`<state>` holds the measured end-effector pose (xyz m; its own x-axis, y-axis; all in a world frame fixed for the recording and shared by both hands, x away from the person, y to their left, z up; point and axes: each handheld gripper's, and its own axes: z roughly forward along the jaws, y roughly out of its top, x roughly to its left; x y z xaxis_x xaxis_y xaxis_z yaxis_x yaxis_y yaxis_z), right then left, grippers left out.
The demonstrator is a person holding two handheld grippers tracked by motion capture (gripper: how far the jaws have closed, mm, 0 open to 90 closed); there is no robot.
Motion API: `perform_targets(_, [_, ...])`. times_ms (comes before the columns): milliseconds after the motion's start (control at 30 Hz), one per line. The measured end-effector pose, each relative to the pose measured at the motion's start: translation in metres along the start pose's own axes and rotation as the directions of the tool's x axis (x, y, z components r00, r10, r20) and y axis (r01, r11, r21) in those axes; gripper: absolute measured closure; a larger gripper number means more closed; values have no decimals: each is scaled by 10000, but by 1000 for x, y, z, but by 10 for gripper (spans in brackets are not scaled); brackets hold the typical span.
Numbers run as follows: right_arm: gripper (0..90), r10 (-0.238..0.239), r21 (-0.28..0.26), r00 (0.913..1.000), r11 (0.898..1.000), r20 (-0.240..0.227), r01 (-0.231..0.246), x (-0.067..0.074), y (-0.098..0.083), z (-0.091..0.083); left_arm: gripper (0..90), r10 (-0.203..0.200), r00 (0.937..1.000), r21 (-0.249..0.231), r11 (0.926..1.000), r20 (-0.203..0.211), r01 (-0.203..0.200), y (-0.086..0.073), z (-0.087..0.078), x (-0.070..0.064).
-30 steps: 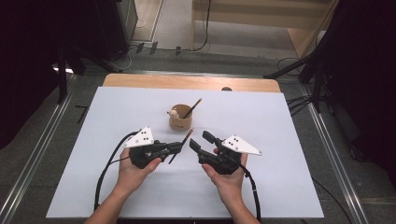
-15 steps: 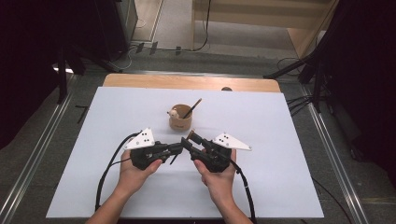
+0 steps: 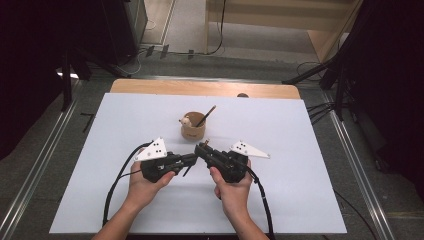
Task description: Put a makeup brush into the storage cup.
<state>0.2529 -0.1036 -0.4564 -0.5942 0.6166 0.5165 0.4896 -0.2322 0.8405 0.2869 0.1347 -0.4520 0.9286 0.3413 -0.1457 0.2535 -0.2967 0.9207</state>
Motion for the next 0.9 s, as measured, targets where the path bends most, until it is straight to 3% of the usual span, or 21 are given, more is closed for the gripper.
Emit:
perform_targets(67, [838, 117, 11, 9999, 9999, -97, -117, -2, 0, 0, 847, -115, 9999, 101, 9999, 112, 114, -1, 1, 1])
perform_targets(133, [842, 129, 64, 9999, 9999, -108, -128, -3, -1, 0, 803, -56, 10000, -114, 9999, 73, 57, -2, 1, 1])
perform_targets(200, [843, 1, 32, 9999, 10000, -144, -1, -3, 0, -1, 571, -42, 10000, -79, 10000, 81, 43, -1, 3, 2])
perform_targets(333, [843, -256, 6, 9997, 9997, 19, 256, -3, 3, -3, 370, -55, 9996, -15, 10000, 262, 56, -2, 0, 0])
perform_targets(467, [843, -525, -37, 9984, 9986, 215, 526, -4, 7, -5, 124, -187, 9997, -315, 9993, -163, 182, -5, -8, 0])
perform_targets(533, [843, -781, -35, 9963, 9969, 348, 783, -4, 9, -6, 0, -69, 9994, -343, 9994, -333, 57, -8, -14, 2])
perform_targets(667, [842, -1200, -77, 9915, 9927, 511, 1205, -3, 15, -8, 0, -21, 9964, -717, 9974, -845, -40, -14, -27, 4])
perform_targets(833, [843, -1579, -70, 9852, 9873, 670, 1588, -3, 22, -8, 0, -248, 9902, -1057, 9943, -1372, 103, -22, -45, 7])
perform_targets(900, [843, -1786, -73, 9812, 9837, 728, 1796, -3, 25, -7, 0, -267, 9901, -1117, 9937, -1380, 112, -25, -51, 9])
